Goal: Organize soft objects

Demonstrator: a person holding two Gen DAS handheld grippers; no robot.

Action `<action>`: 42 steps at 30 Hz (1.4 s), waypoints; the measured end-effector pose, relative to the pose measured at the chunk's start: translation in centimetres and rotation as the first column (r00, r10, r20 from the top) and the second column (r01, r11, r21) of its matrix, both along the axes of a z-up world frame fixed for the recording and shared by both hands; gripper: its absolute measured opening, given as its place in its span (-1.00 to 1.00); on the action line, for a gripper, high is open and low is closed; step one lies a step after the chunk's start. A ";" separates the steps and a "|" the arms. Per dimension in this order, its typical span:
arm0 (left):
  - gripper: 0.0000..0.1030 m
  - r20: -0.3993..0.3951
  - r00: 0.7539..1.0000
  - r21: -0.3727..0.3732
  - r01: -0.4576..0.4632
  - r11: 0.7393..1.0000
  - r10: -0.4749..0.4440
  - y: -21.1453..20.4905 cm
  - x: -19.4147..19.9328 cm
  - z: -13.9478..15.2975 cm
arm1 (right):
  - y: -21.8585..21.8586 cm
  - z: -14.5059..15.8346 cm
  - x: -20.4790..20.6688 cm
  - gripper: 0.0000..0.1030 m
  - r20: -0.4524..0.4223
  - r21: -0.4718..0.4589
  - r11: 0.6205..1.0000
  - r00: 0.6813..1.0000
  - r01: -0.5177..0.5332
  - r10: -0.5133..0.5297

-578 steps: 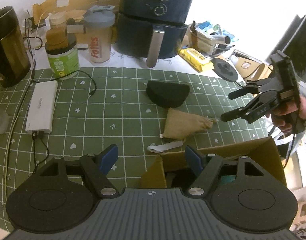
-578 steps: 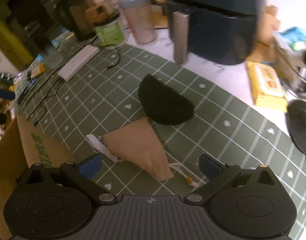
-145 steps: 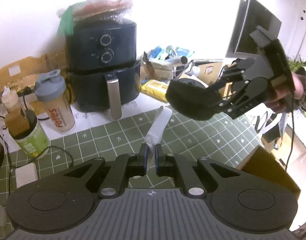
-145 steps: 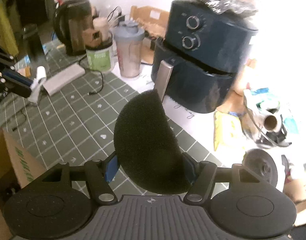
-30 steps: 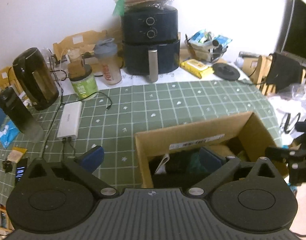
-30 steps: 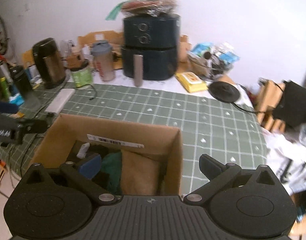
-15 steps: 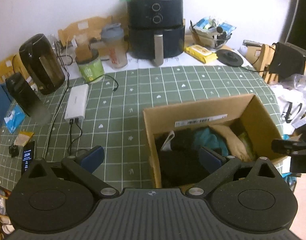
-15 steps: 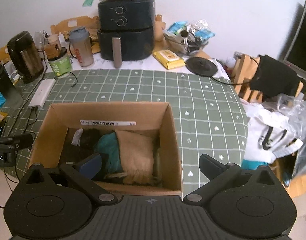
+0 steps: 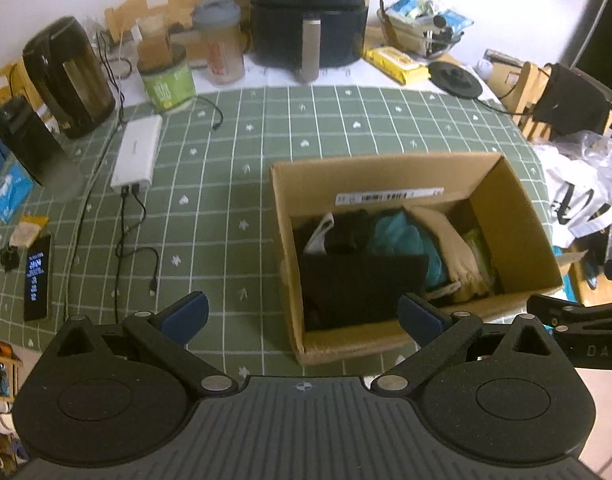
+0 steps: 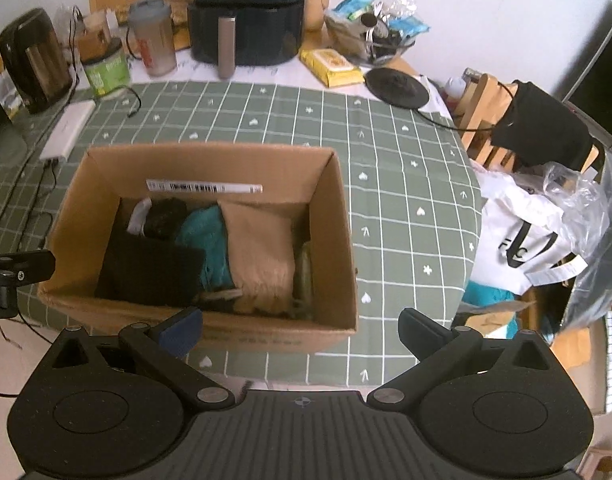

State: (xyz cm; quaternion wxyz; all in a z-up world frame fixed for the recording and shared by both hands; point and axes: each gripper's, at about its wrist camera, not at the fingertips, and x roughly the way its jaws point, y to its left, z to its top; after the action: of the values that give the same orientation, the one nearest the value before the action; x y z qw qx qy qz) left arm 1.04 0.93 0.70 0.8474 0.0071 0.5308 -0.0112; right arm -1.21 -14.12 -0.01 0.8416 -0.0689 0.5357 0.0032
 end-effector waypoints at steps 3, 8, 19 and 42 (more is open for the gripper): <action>1.00 -0.030 1.000 -0.011 0.000 1.000 0.000 -0.1 0.0 -0.4 | 0.0 -0.3 0.1 1.00 -0.021 -0.010 1.000 1.000 -0.004 0.003; 1.00 -0.070 0.998 -0.009 0.004 1.000 -0.004 -0.3 0.0 -1.0 | 0.0 -0.7 0.3 1.00 -0.054 -0.025 1.000 0.999 -0.009 0.008; 1.00 -0.150 0.989 -0.013 -0.009 1.000 0.007 -0.2 0.2 -2.4 | 0.1 -2.1 0.5 1.00 -0.130 -0.041 0.999 0.991 -0.022 0.017; 1.00 -0.168 0.986 -0.008 -0.012 1.000 0.010 -0.5 0.2 -2.7 | -0.3 -2.7 0.6 1.00 -0.160 -0.048 0.998 0.987 -0.030 0.022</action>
State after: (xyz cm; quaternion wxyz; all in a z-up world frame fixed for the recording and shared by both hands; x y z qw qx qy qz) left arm 1.24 0.39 -2.05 0.7996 -0.0006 0.6004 -0.0095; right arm -0.56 -14.43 -2.71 0.7940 -0.0965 0.6001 0.0065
